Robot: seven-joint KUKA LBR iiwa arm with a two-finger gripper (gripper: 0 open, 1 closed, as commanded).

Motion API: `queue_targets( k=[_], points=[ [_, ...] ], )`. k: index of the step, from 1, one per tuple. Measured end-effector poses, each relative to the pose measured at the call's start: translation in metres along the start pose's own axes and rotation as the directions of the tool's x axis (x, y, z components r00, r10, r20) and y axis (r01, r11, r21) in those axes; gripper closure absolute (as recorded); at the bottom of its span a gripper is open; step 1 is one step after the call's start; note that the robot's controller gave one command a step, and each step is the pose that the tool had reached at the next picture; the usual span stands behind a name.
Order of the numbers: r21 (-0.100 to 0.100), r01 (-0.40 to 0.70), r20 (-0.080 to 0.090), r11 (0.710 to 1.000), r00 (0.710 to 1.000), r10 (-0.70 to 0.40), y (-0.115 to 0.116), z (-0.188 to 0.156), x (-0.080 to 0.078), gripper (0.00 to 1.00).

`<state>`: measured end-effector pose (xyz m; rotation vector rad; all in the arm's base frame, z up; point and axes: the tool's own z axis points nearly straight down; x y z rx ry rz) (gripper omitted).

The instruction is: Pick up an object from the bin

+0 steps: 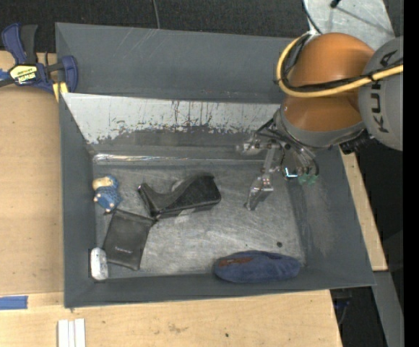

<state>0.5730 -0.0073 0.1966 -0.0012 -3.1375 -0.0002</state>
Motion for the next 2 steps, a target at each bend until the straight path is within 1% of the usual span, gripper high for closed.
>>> queue_targets(
  k=[1, 2],
  points=[
    [0.003, 0.231, 0.007, 0.973, 0.973, -0.231, 0.0467, 0.1222, -0.0353, 0.00],
    [0.004, 0.229, 0.010, 0.973, 0.973, -0.229, 0.0462, 0.1212, -0.0358, 1.00]
  ],
)
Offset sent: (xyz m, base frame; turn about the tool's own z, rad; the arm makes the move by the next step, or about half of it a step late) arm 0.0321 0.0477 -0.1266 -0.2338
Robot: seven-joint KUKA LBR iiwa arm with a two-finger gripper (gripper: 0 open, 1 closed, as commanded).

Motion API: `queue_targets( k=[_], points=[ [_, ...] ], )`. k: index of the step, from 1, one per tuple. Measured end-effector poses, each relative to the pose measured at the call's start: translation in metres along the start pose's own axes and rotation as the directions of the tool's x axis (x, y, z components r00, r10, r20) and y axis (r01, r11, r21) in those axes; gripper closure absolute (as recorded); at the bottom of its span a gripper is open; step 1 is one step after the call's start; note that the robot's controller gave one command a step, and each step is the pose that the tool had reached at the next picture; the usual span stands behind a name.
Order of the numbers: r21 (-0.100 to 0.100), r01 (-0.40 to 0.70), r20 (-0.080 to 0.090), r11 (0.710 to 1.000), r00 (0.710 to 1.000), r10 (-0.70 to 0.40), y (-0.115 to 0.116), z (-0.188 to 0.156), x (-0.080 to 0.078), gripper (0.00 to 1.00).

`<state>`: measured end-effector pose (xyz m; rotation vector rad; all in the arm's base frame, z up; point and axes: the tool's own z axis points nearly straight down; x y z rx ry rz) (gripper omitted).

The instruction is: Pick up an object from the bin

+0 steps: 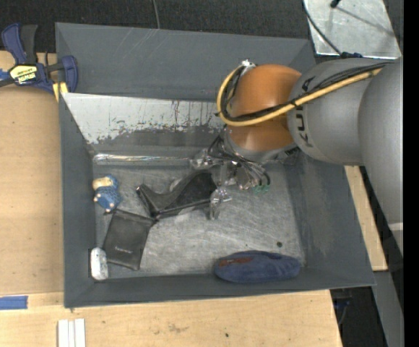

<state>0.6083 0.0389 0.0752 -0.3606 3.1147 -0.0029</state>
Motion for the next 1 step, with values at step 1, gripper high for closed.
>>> queue_targets(
  k=[1],
  points=[
    [-0.002, 0.210, -0.001, 0.978, 0.978, -0.210, 0.0326, -0.1417, 0.0036, 1.00]
  ],
)
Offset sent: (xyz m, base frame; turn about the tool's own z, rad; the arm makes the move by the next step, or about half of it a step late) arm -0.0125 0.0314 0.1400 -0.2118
